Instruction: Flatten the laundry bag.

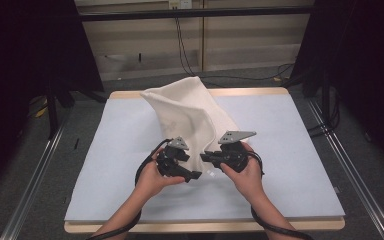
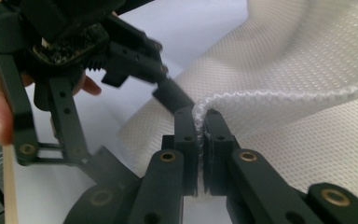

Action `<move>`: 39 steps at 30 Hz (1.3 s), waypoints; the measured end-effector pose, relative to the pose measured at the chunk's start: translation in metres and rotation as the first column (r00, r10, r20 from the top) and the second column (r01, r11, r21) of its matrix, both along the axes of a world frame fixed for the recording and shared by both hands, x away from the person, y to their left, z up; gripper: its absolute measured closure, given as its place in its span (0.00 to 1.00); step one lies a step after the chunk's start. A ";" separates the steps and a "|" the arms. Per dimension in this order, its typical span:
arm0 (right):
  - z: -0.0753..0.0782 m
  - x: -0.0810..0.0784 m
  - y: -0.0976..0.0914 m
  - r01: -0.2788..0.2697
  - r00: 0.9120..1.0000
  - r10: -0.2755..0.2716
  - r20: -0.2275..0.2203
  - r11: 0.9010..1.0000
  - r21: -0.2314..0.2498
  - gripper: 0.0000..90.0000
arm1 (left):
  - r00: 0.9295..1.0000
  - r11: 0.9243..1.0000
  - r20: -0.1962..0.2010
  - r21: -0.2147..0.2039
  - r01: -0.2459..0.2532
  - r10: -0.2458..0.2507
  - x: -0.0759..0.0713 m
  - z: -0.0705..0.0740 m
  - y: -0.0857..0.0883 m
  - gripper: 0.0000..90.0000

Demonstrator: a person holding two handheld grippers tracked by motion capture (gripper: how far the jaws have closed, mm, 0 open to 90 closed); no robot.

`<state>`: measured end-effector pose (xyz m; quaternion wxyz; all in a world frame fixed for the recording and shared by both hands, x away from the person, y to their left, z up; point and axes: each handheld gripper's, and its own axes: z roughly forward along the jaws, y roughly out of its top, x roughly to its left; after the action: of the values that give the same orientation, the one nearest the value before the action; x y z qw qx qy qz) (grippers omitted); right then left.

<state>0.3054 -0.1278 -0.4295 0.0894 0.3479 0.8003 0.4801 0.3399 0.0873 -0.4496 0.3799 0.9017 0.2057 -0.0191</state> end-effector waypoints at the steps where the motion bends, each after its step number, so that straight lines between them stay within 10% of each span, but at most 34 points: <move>1: 0.000 0.000 0.001 -0.002 1.000 0.002 -0.004 1.000 0.006 0.96 | 1.000 1.000 -0.002 0.013 0.008 -0.007 -0.001 0.001 -0.001 0.32; 12: -0.006 0.003 0.005 0.007 1.000 -0.007 -0.019 1.000 -0.010 0.96 | 0.996 0.998 -0.076 -0.045 0.038 -0.041 -0.004 -0.003 -0.007 0.85; 20: -0.008 0.005 0.001 0.022 1.000 -0.022 -0.018 1.000 -0.002 0.96 | 0.997 0.999 -0.073 -0.031 -0.027 0.025 -0.004 -0.001 -0.014 0.37; 24: -0.005 0.005 0.003 0.021 1.000 -0.020 -0.019 1.000 0.022 0.96 | 0.999 0.999 -0.019 -0.018 -0.037 0.036 -0.003 0.002 -0.017 0.55; 28: -0.002 0.004 0.004 0.011 1.000 -0.011 -0.013 1.000 0.020 0.95 | 0.992 0.994 -0.097 -0.075 -0.082 0.074 0.001 0.004 -0.012 0.87; 35: -0.004 0.006 -0.019 0.038 0.999 -0.037 -0.016 0.998 0.051 0.62 | 0.973 0.975 -0.201 -0.171 -0.145 0.109 0.006 0.007 0.015 0.92; 39: -0.016 0.008 -0.038 0.105 0.994 -0.106 -0.029 0.994 -0.041 0.54 | 0.963 0.963 -0.247 -0.213 -0.166 0.111 0.011 0.007 0.025 0.92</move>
<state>0.3137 -0.1658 -0.4455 0.1090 0.3953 0.7914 0.4533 0.3505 0.1123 -0.4423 0.4562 0.8259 0.3081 -0.1220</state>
